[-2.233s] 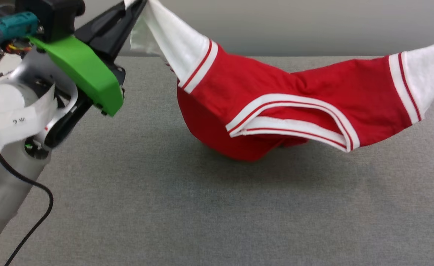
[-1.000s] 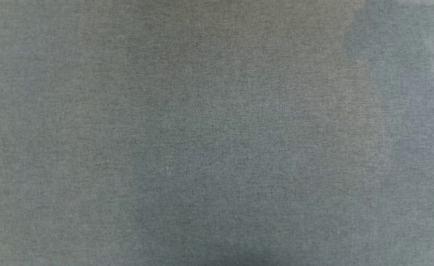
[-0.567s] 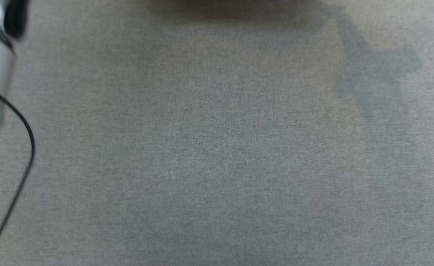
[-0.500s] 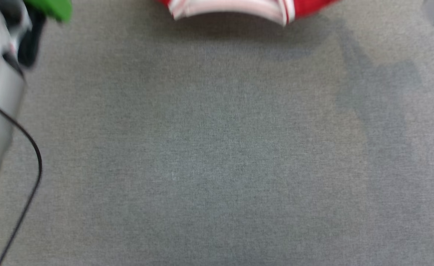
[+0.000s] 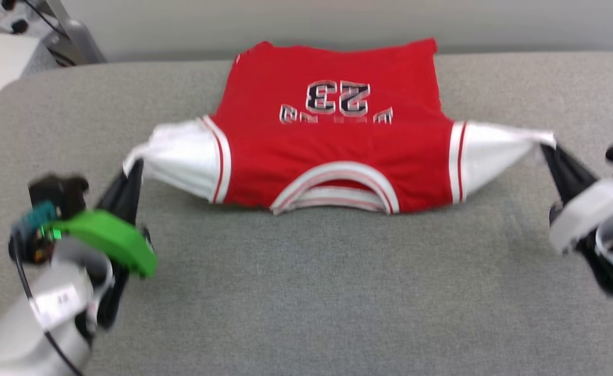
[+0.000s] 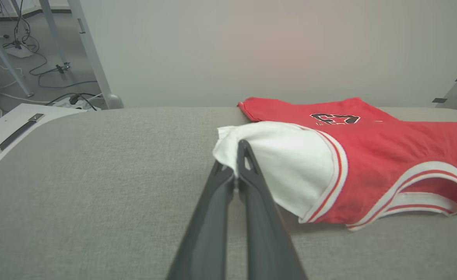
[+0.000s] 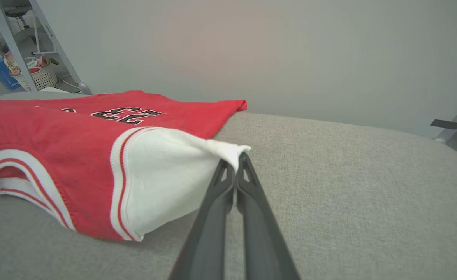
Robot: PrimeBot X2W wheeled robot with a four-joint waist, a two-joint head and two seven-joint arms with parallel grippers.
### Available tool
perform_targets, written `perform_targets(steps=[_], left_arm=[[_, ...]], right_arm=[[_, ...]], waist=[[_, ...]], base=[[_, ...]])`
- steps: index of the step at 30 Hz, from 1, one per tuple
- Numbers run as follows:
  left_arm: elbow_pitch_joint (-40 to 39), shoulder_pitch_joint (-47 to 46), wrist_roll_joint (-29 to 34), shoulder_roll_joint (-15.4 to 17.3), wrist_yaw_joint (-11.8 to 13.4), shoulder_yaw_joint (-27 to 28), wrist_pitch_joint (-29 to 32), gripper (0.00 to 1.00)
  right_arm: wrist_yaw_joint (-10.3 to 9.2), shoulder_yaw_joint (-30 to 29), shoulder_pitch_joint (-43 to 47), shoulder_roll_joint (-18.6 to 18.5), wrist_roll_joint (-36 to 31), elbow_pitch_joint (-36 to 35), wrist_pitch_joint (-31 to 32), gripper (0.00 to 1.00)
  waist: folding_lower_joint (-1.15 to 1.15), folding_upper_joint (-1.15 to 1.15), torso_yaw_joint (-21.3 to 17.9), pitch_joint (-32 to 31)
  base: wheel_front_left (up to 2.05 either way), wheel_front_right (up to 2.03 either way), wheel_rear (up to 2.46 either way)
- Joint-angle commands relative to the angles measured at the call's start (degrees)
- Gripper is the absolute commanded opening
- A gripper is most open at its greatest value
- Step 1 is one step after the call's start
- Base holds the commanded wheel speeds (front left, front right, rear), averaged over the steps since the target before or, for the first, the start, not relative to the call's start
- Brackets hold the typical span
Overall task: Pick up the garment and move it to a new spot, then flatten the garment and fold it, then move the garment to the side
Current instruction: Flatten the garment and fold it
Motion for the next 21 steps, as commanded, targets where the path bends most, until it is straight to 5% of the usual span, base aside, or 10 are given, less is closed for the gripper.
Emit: perform_targets(steps=[1, 10, 21], left_arm=[[-1.5, 3.3, -0.7, 0.9, 1.2, 0.1, -0.1, 0.0], [-8.6, 19.0, -3.9, 4.2, 6.0, -1.1, 0.6, 0.0], [-10.3, 28.0, -5.3, 3.6, 8.0, -2.9, 0.3, 0.0]], right_arm=[[-0.04, -0.6, 3.0, -0.3, 0.2, -0.9, -0.5, 0.0], [-0.04, -7.0, 22.0, -1.8, -0.7, -7.2, 2.0, 0.0], [-0.04, -20.7, 42.5, 0.0, -4.2, -17.4, 11.8, 0.0]], waist=[[0.01, 0.0, 0.8, -3.7], [0.01, 0.0, 1.9, -7.1], [0.01, 0.0, 3.2, -6.4]], base=[[0.0, 0.0, 0.0], [0.0, 0.0, 0.0], [0.0, 0.0, 0.0]])
